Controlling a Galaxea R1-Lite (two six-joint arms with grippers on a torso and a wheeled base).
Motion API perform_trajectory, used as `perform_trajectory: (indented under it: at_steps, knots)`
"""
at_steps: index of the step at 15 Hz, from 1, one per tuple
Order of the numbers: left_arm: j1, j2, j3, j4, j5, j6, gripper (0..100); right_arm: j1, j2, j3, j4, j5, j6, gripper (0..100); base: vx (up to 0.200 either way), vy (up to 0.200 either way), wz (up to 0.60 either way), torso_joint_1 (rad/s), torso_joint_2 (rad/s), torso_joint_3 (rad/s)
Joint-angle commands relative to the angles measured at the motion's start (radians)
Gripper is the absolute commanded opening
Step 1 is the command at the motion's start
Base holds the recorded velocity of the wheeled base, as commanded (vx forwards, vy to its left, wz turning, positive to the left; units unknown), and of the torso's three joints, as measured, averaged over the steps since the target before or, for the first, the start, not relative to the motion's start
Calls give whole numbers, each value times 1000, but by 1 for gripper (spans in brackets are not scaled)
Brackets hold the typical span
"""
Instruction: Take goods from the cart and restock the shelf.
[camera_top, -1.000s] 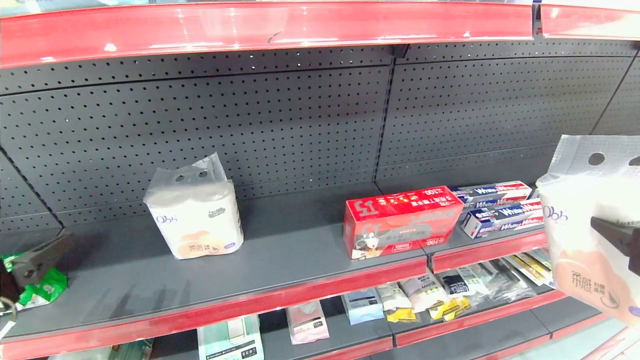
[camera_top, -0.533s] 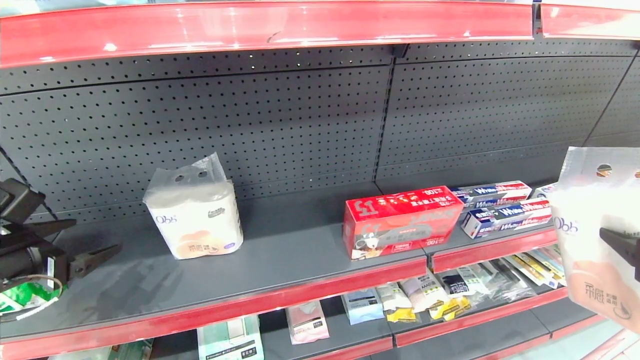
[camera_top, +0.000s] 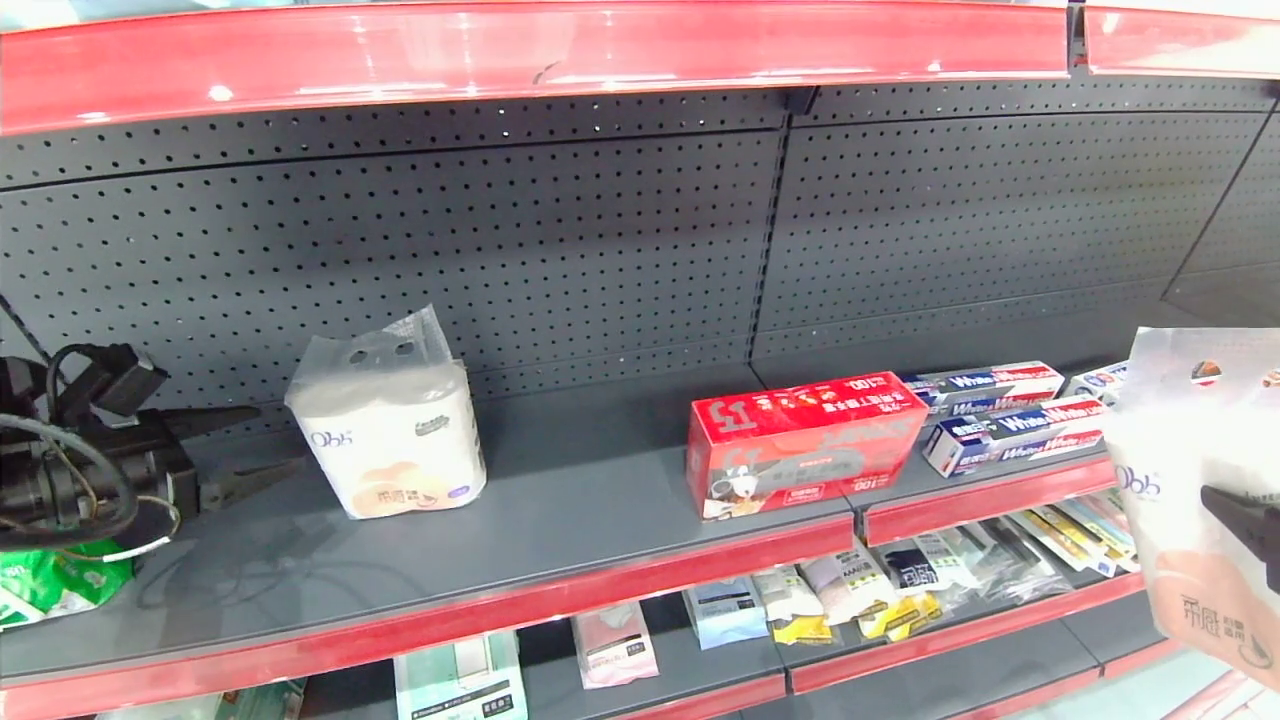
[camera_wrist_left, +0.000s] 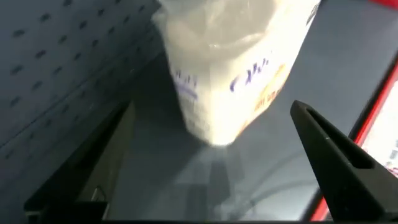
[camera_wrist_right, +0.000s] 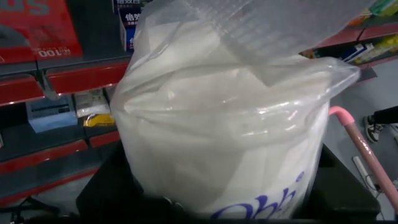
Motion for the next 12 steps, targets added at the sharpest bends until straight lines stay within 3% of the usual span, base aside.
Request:
perform_trajectory:
  at_steps: [1, 7, 12]
  knots:
    - [-26, 89, -64, -1, -37, 1, 100, -1, 3, 8, -2, -2, -3, 0, 0, 0, 0, 0, 0, 0]
    - [-133, 172, -157, -3, -54, -3, 100, 1, 8, 28, -6, -20, -9, 0, 0, 0, 0, 0, 0, 0]
    - [-171, 230, -235, -3, -59, -8, 100, 1, 8, 28, -2, -22, -9, 0, 0, 0, 0, 0, 0, 0]
